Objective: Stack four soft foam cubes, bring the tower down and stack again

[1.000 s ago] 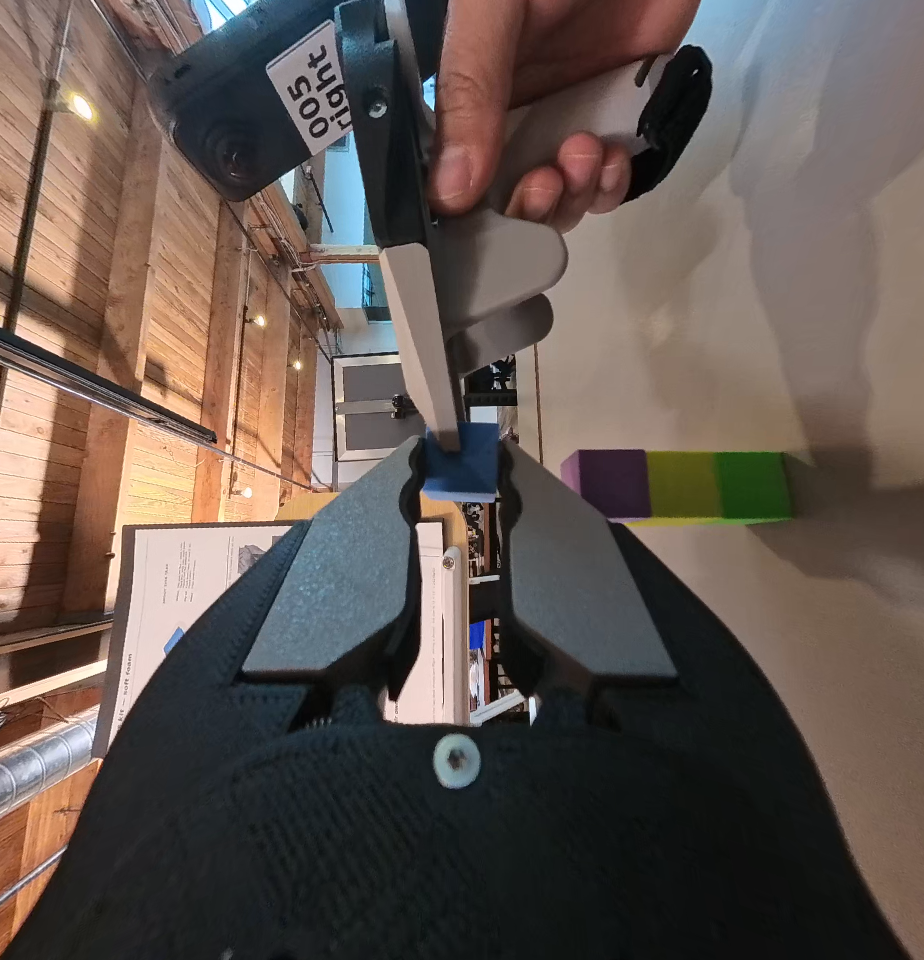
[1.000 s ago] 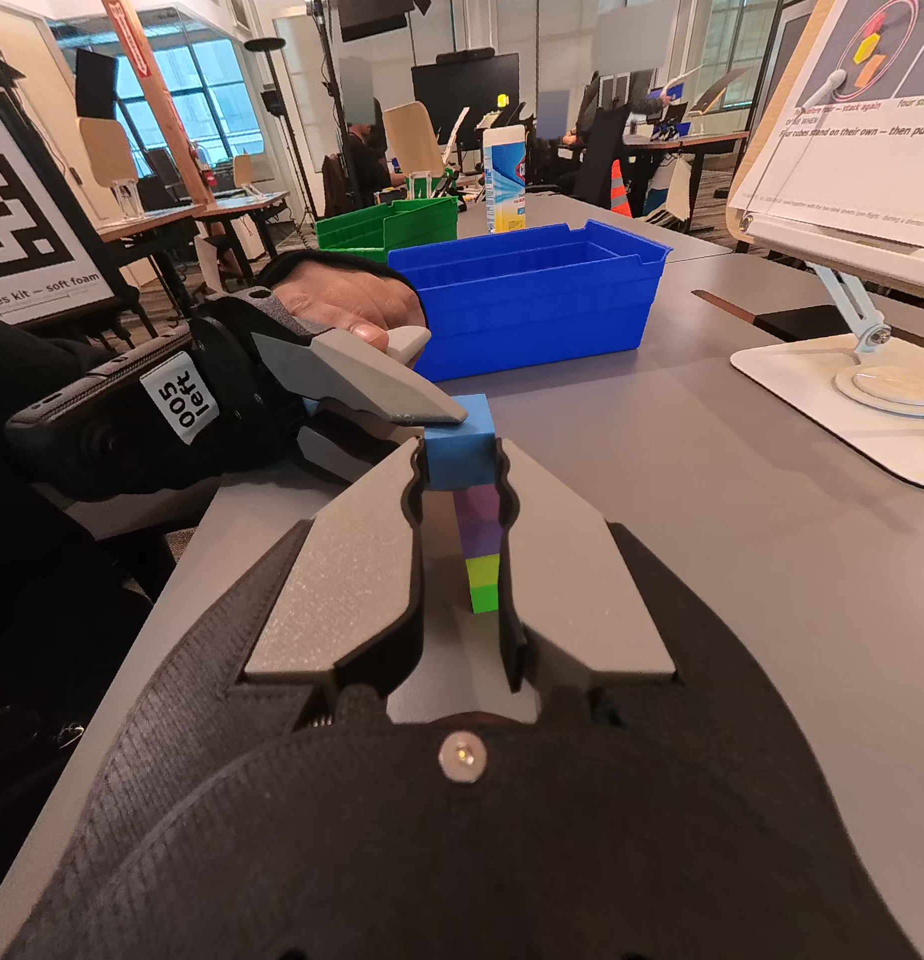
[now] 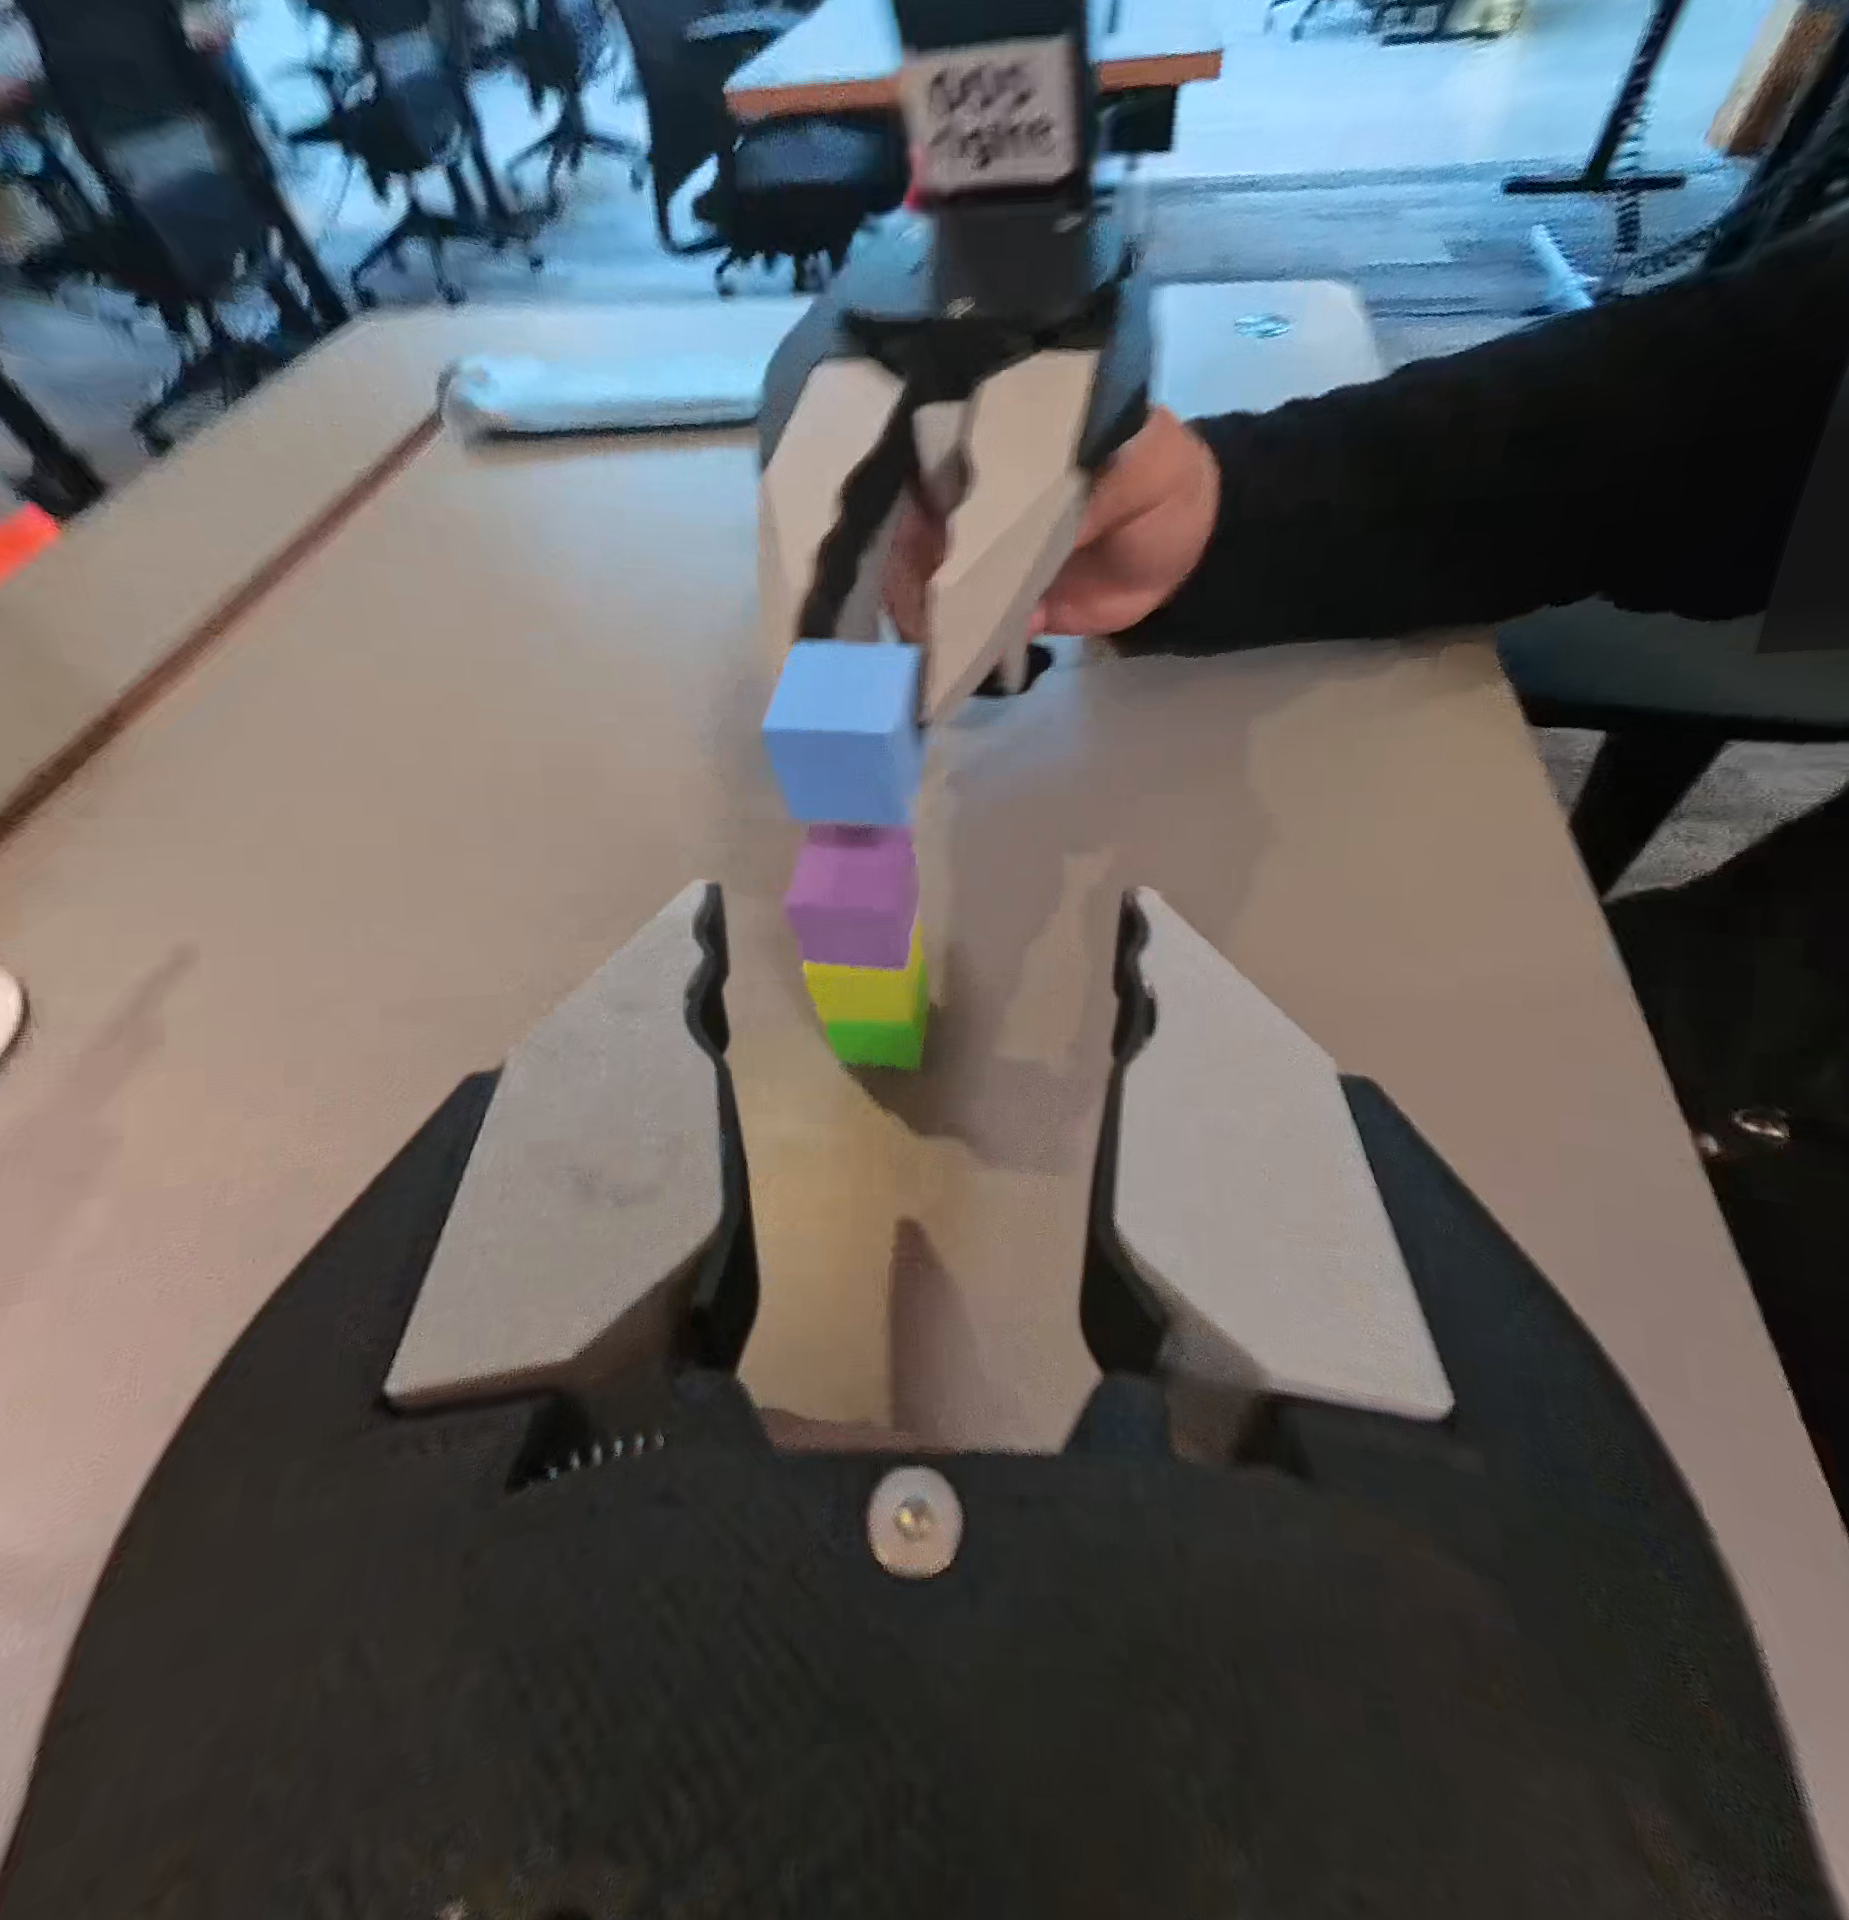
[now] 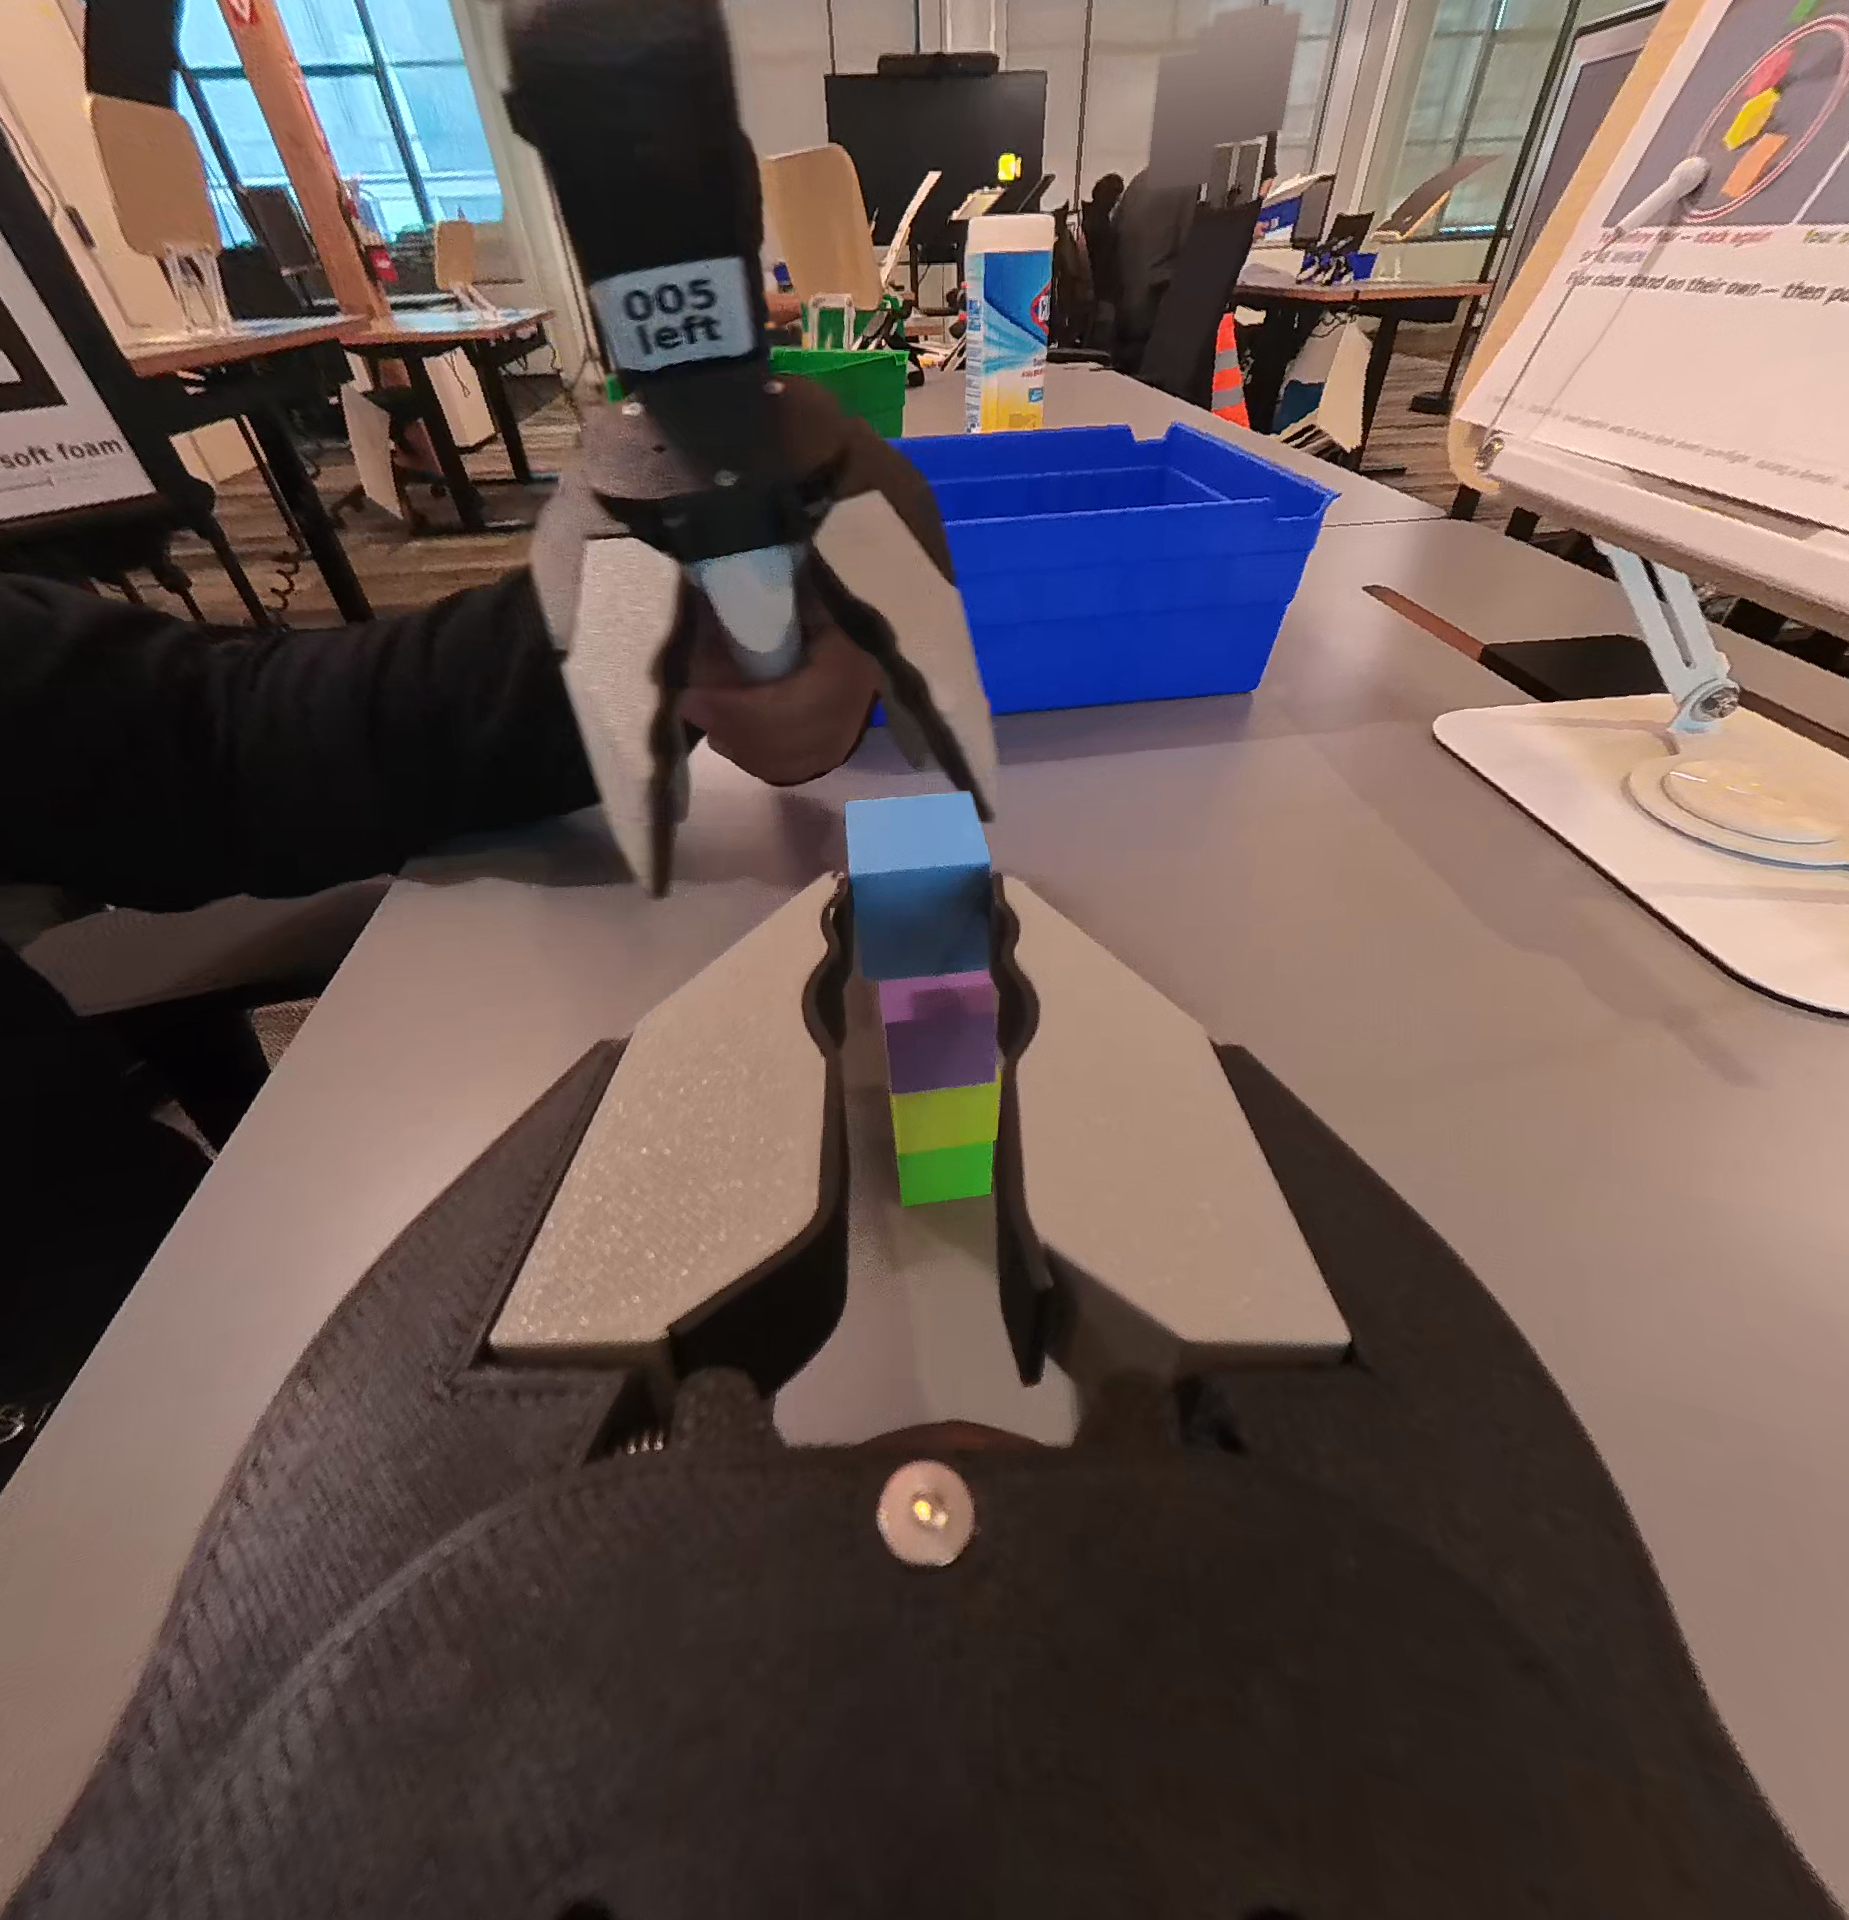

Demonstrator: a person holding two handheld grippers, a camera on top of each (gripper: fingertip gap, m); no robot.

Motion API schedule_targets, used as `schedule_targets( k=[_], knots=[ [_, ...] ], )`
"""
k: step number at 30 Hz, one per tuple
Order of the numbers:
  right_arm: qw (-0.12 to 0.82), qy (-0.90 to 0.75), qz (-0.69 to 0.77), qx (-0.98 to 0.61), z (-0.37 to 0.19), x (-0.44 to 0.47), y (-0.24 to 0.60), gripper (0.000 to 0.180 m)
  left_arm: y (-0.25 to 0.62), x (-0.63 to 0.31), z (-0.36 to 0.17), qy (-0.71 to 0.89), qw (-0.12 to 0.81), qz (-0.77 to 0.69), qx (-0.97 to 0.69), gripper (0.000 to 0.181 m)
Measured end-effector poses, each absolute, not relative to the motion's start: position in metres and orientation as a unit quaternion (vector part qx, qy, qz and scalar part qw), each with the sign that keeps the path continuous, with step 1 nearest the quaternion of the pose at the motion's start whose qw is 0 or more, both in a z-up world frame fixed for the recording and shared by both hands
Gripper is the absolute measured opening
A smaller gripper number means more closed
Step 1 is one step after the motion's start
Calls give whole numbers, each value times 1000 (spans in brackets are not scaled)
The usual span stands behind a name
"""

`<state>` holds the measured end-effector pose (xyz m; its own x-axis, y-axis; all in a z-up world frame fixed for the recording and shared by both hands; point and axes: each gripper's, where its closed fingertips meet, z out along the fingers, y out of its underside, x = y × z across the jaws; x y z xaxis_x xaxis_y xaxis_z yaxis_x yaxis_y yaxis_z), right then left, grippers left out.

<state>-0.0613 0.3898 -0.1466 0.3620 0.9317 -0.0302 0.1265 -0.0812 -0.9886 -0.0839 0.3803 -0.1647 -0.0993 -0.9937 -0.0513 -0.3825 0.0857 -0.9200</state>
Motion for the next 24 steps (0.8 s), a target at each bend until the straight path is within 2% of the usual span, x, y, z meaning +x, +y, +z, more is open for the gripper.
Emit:
schedule_targets(
  k=[13, 24],
  knots=[
    [524, -426, 373, -637, -154, -65, 392, 23, 417, -97, -246, 632, 286, -318, -646, 80],
    [523, -431, 365, -638, -161, -68, 395, 23, 415, -99, -254, 636, 264, -309, -656, 78]
  ],
)
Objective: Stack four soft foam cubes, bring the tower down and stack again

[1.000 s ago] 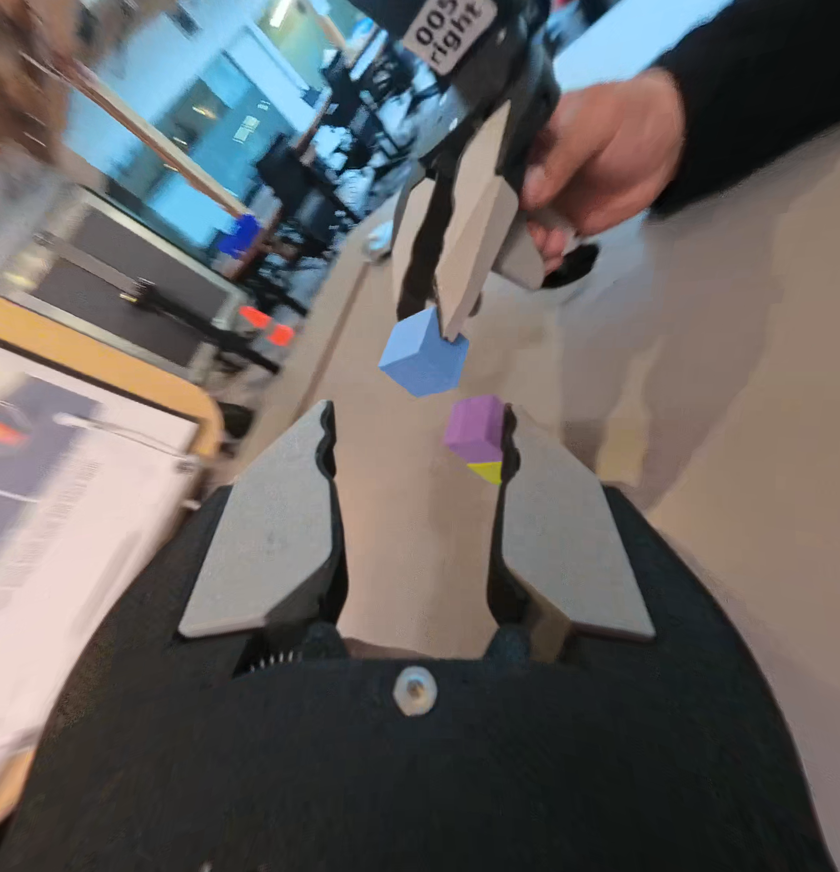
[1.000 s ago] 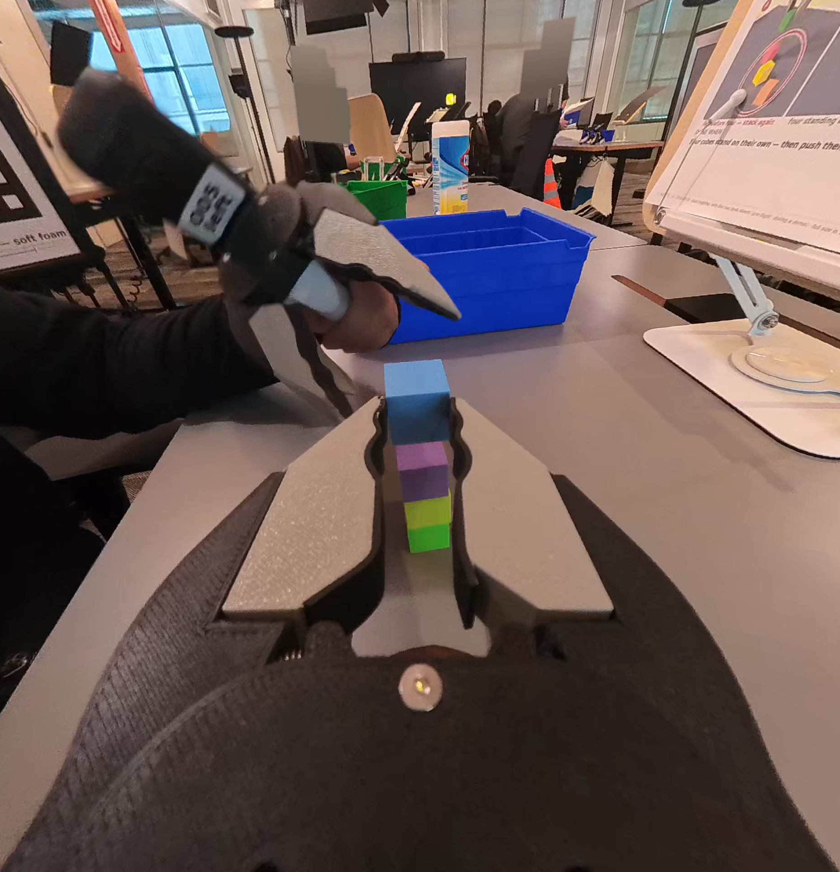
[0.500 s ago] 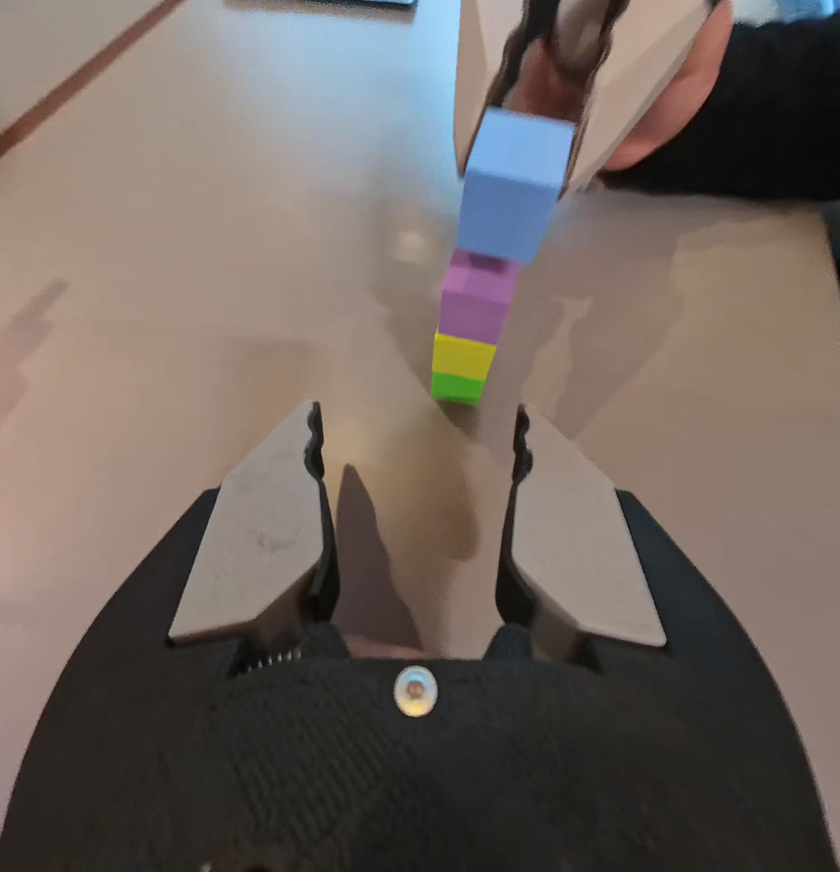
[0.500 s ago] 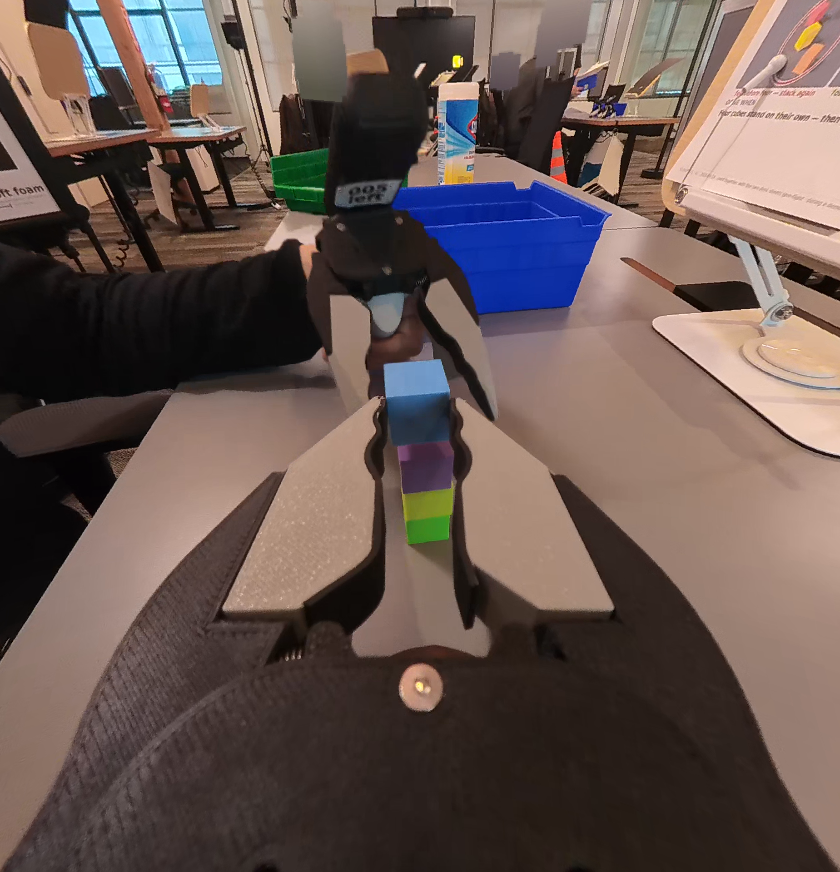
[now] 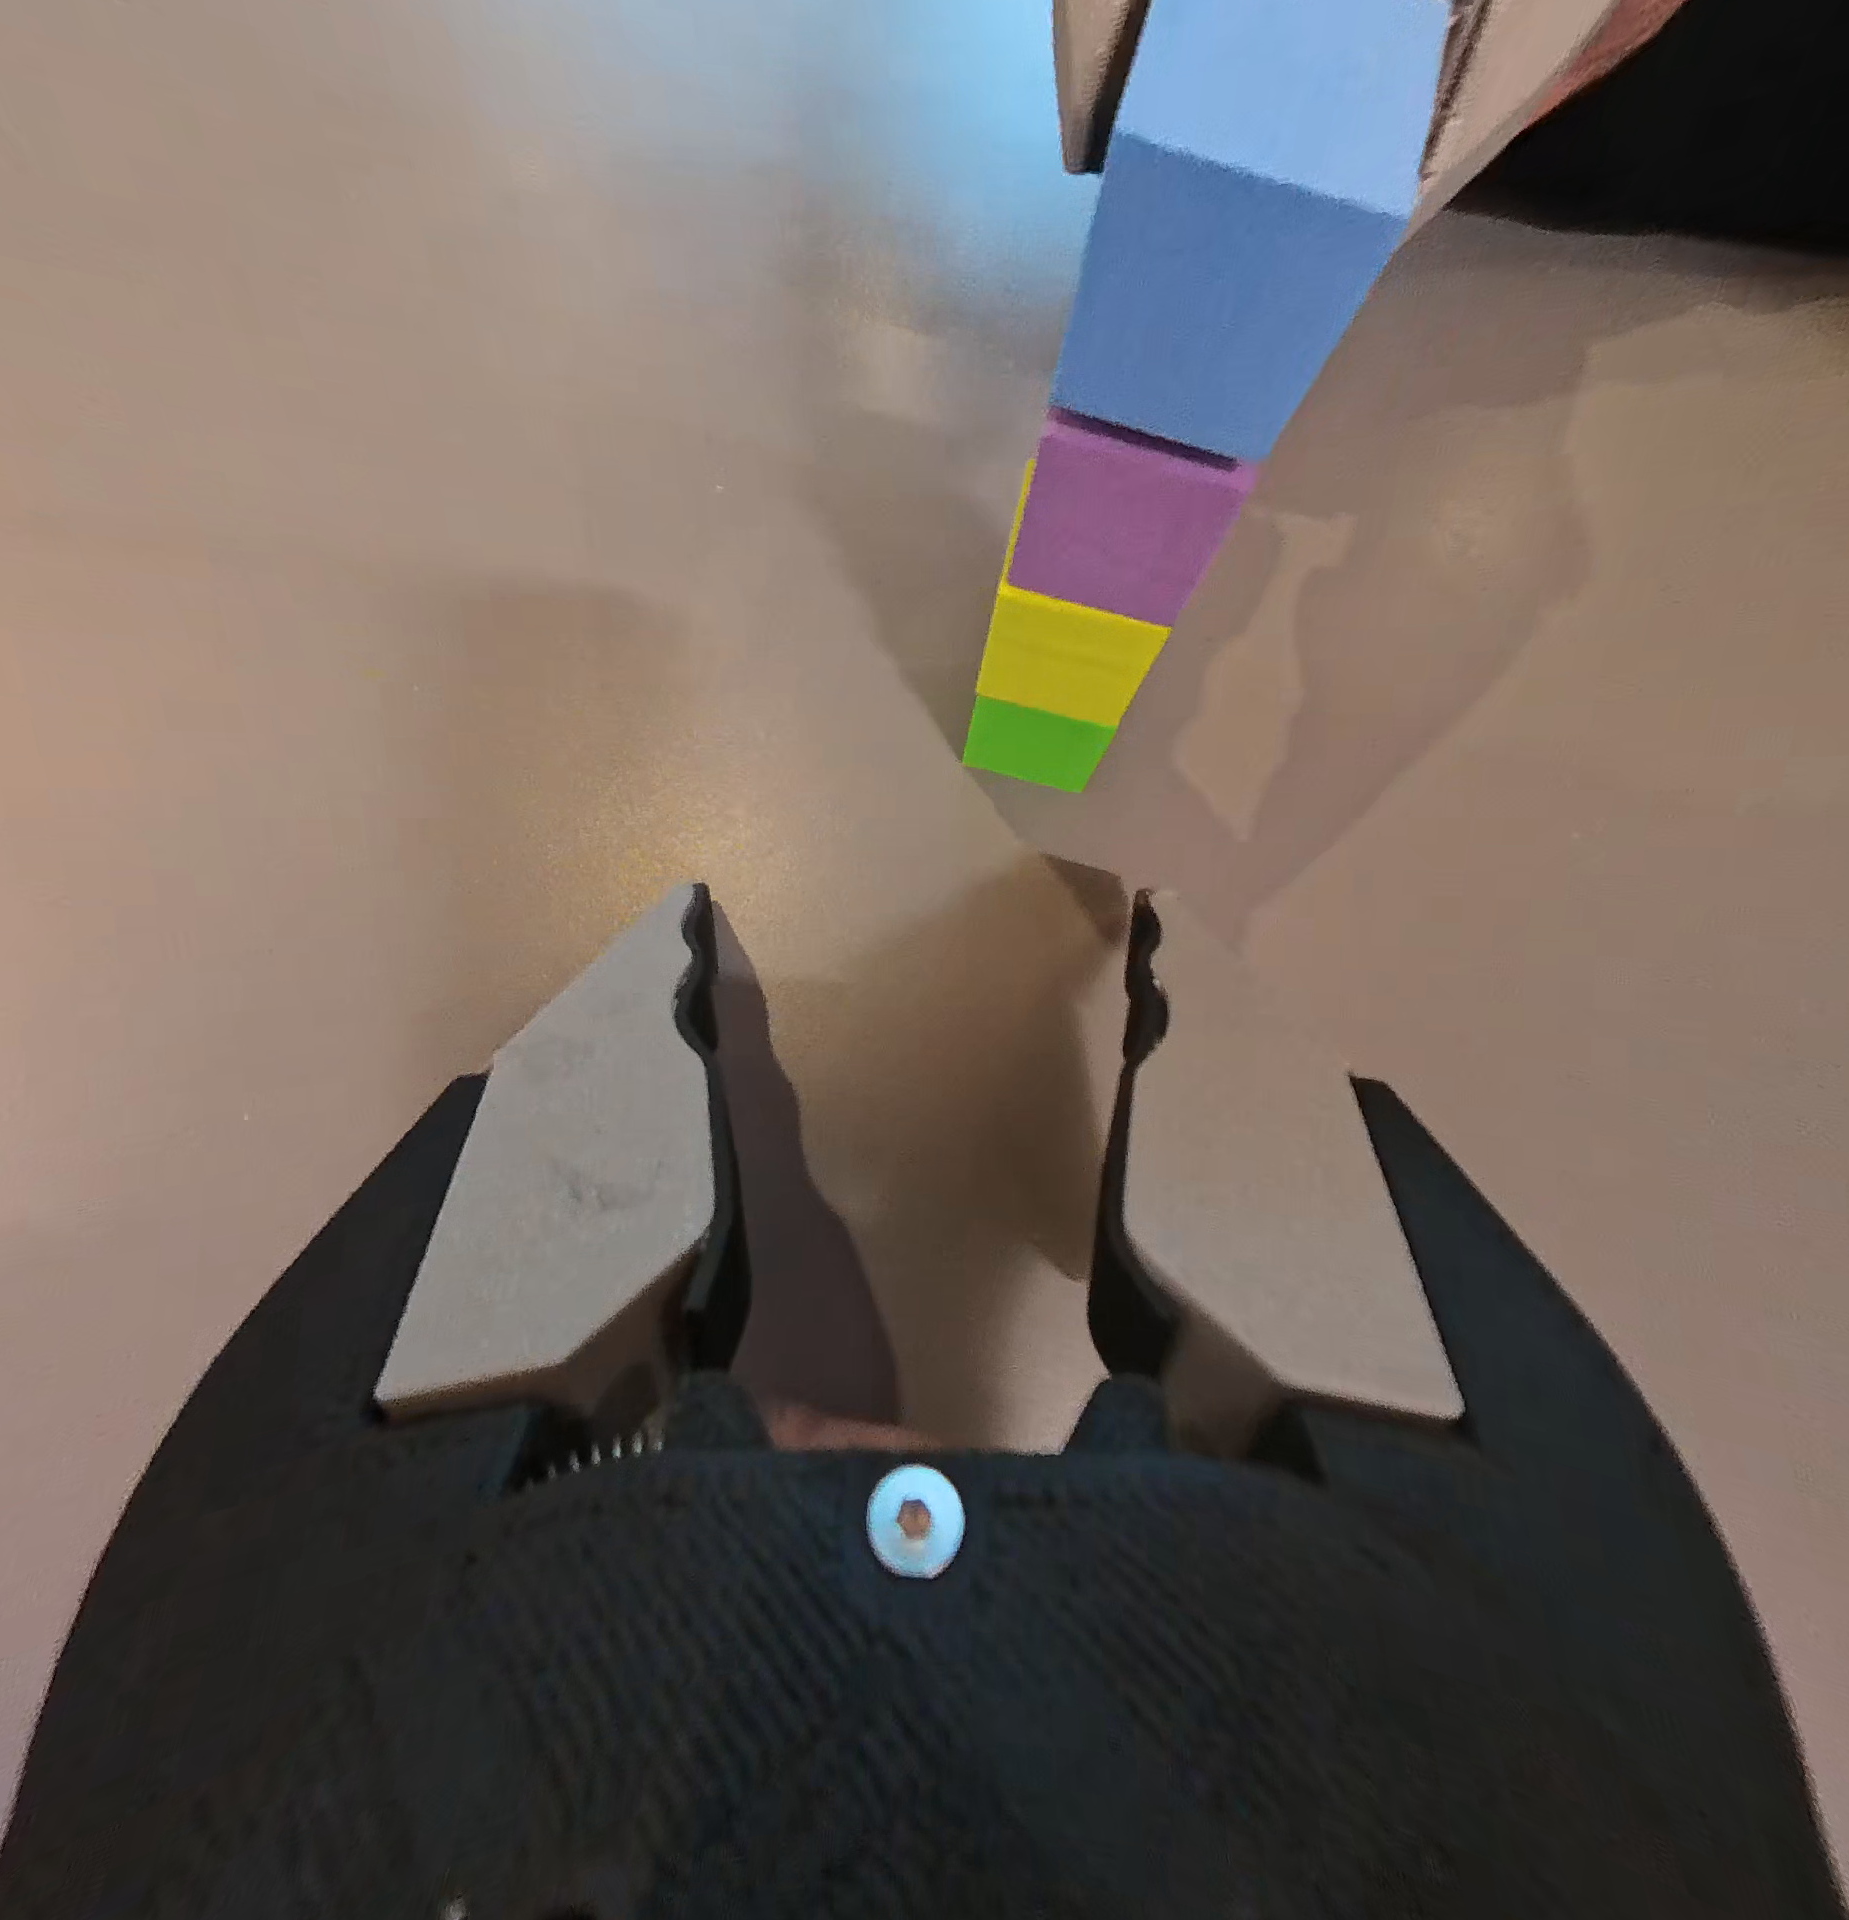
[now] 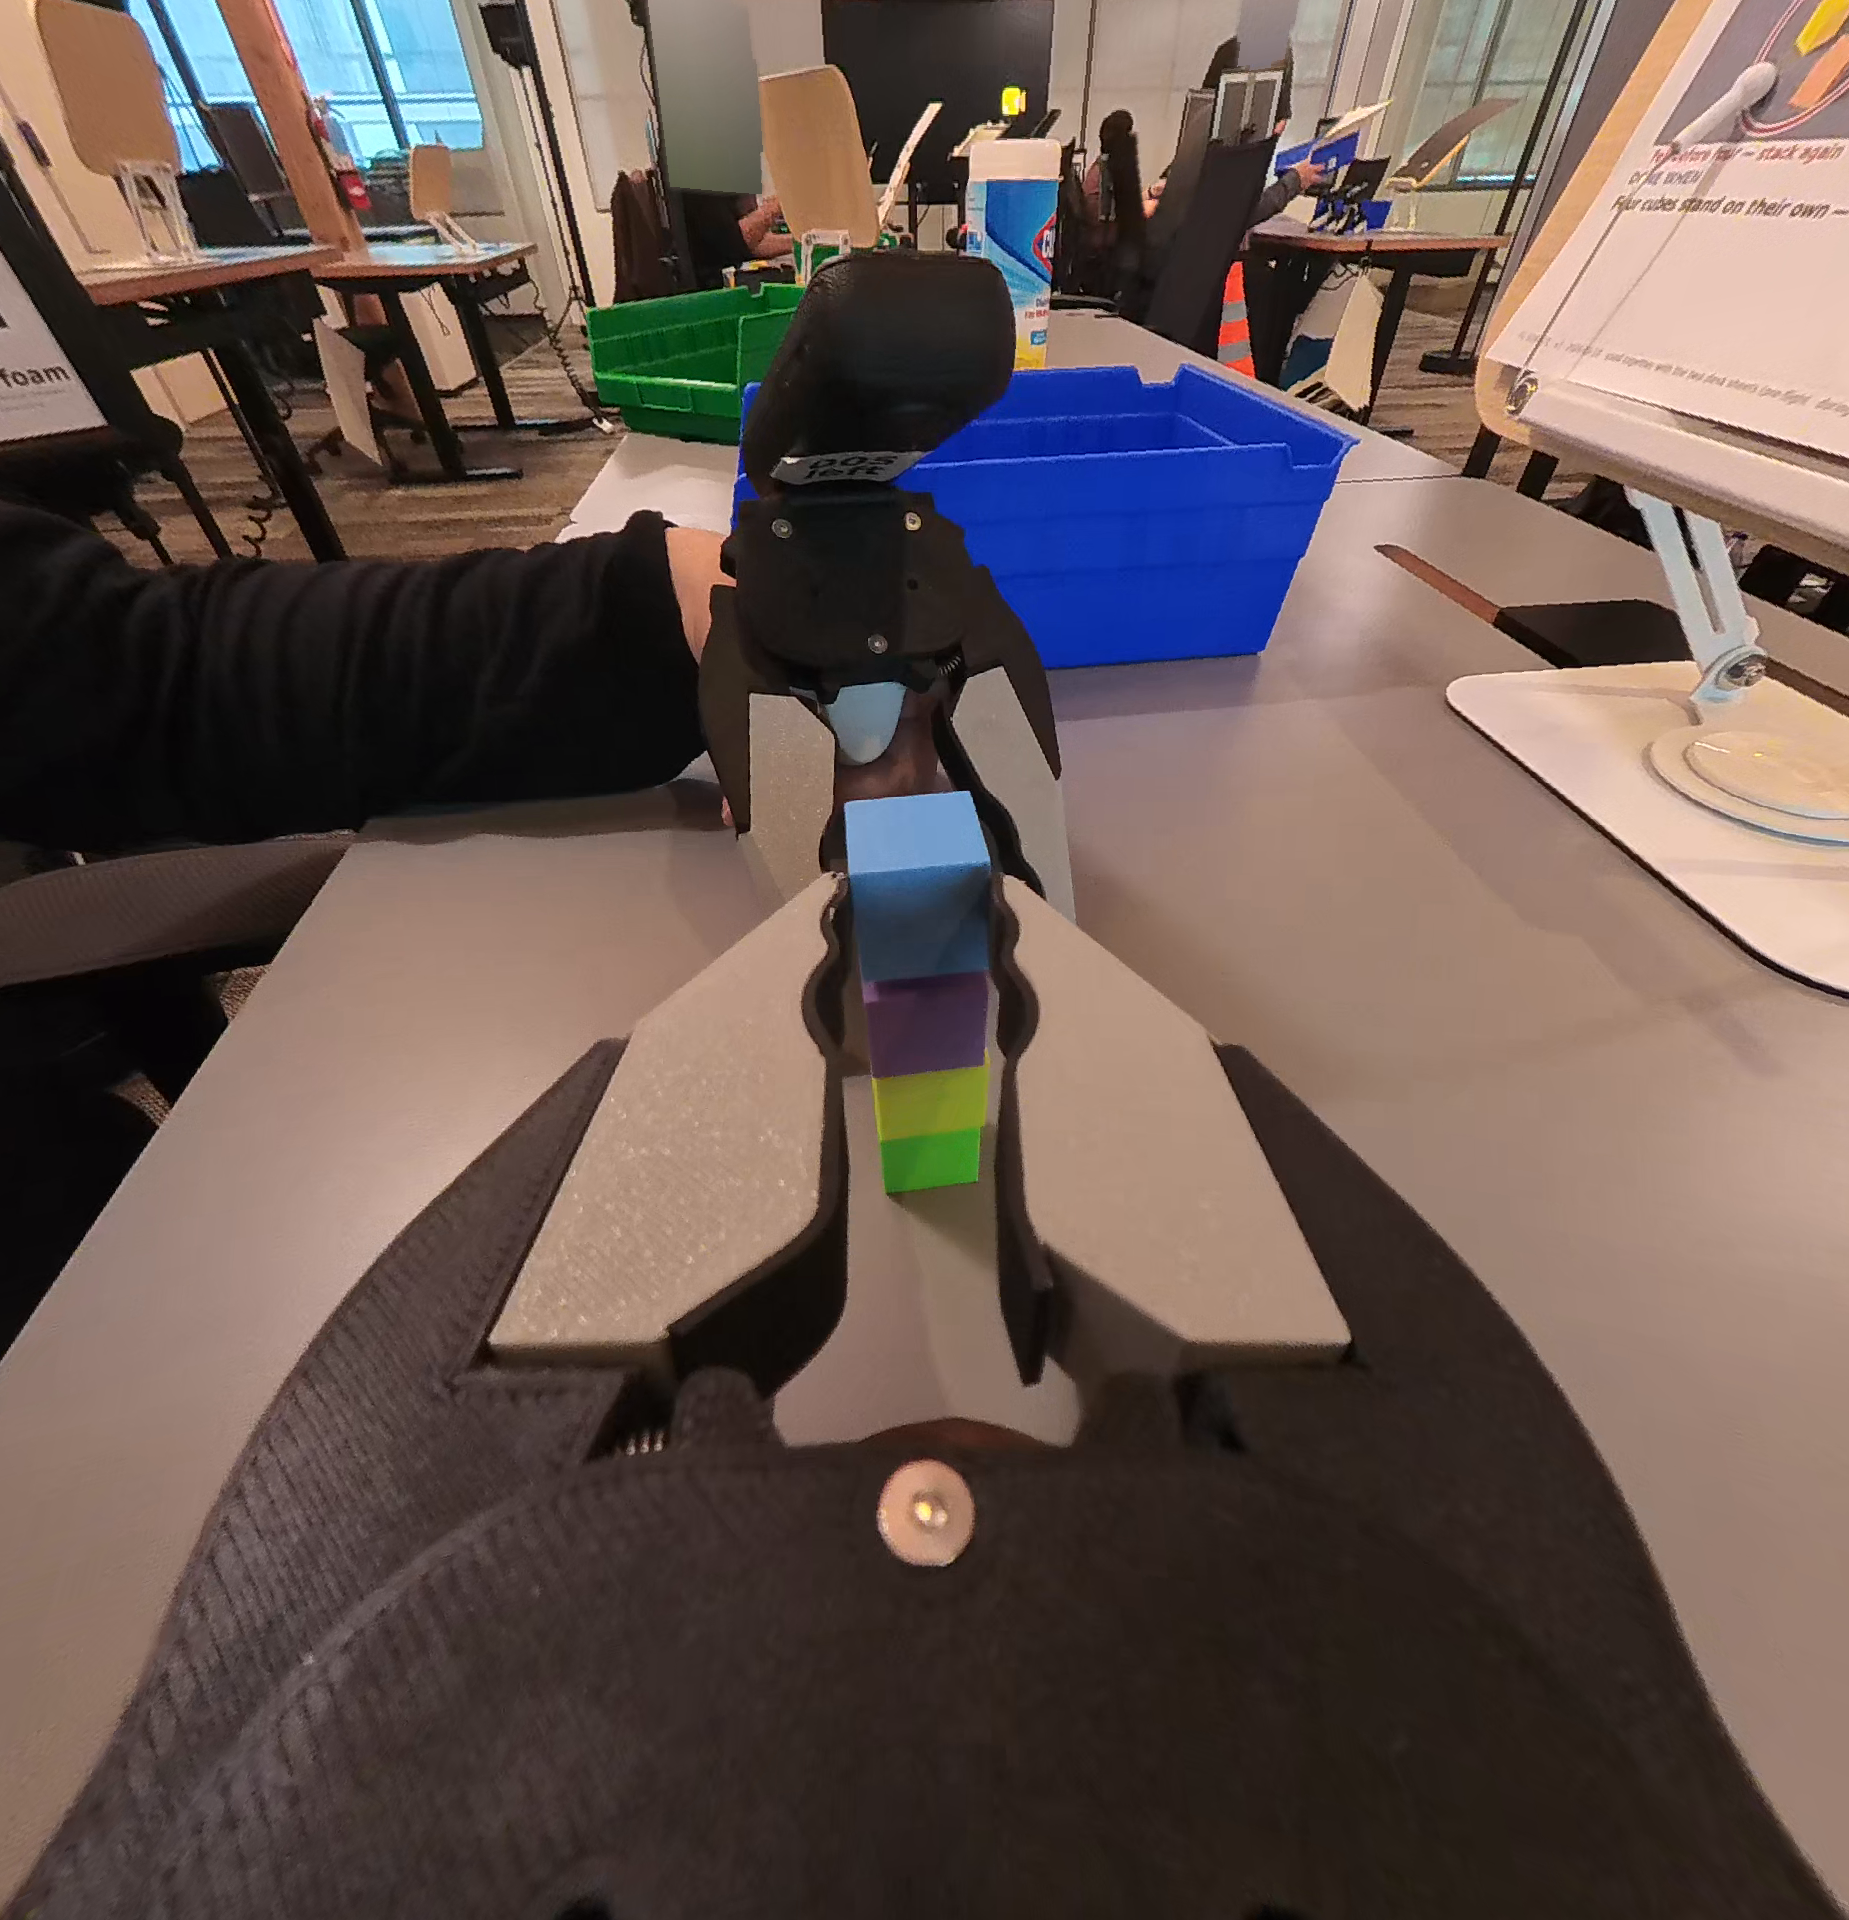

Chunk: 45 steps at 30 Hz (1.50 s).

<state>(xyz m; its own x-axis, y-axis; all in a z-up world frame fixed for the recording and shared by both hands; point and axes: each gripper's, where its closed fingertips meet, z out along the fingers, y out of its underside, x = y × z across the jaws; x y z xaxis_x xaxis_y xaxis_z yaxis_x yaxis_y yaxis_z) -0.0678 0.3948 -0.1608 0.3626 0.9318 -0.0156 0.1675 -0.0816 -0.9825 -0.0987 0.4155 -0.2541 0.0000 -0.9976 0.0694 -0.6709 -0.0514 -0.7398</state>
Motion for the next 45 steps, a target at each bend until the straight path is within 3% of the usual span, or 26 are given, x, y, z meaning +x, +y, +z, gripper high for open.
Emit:
schedule_targets(
  k=[45],
  knots=[
    [517, -435, 368, -639, -164, -68, 394, 23, 417, -99, -256, 642, 277, -288, -655, 75]
  ],
)
